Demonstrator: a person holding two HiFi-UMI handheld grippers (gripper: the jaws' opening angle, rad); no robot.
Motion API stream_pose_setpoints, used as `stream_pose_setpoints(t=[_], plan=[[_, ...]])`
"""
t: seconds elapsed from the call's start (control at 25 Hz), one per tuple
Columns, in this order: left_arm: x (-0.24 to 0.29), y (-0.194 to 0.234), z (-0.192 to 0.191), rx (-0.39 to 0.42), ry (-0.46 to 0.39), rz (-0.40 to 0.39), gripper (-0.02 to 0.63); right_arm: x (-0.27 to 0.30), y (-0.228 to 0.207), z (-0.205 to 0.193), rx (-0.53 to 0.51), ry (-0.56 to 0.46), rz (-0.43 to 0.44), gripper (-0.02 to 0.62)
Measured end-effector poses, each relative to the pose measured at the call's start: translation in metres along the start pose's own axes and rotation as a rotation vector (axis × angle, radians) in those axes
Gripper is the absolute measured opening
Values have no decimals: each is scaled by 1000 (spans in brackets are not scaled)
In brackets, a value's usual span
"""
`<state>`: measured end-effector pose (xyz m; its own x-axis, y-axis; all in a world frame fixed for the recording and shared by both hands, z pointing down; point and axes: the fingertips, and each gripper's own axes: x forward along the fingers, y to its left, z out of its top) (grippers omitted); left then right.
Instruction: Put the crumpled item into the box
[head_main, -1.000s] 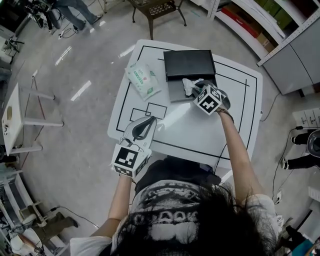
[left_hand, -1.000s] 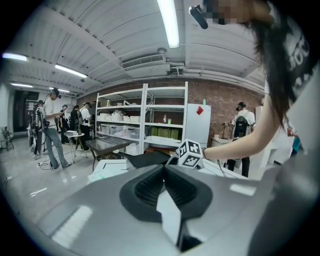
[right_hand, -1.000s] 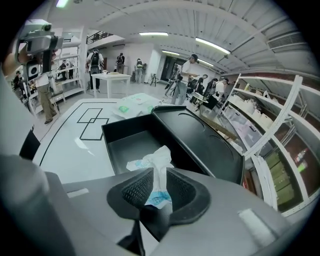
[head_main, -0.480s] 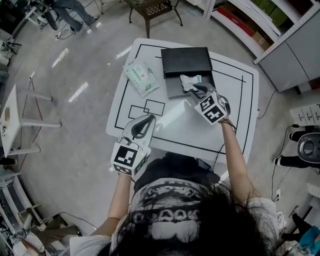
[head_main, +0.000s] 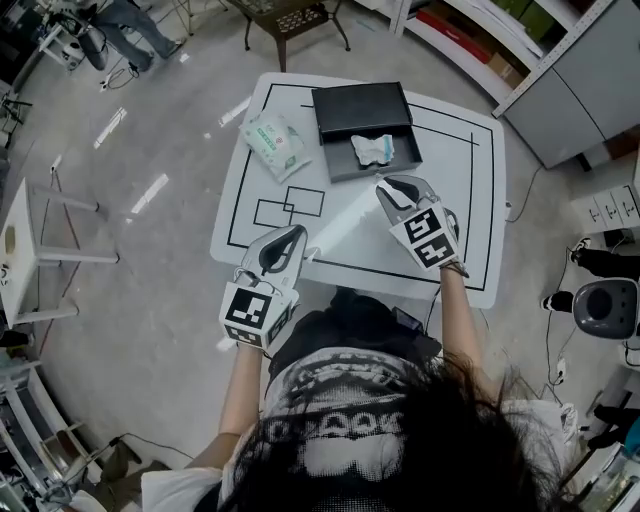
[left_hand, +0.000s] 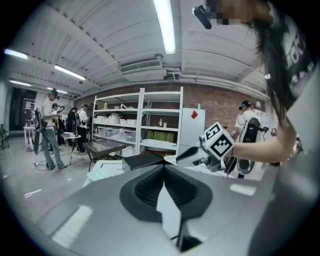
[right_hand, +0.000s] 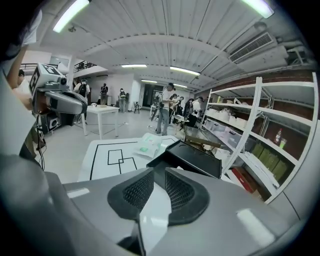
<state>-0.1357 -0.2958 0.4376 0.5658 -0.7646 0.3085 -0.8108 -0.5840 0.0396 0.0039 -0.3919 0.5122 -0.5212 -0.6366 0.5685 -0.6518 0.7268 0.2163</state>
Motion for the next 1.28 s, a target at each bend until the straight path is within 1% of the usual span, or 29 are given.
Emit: stream_pose_setpoints(t=[0.16, 0.36, 0.64, 0.88, 1.16, 1.28], plan=[[-17, -9, -5, -1, -11, -15, 0, -26, 25, -9, 56, -4, -14, 74], [-43, -22, -13, 7, -19, -38, 0, -60, 61, -12, 138, -32, -30, 69], [-82, -43, -27, 22, -22, -76, 0, -99, 112, -16, 174, -35, -63, 69], [-104, -61, -34, 29, -21, -118, 0, -126, 142, -14, 195, -42, -82, 69], [-117, -80, -40, 26, -29, -152, 0, -146, 168, -20, 205, -37, -85, 63], [-119, -86, -41, 20, -30, -156, 0, -152, 172, -21, 210, -41, -89, 37]])
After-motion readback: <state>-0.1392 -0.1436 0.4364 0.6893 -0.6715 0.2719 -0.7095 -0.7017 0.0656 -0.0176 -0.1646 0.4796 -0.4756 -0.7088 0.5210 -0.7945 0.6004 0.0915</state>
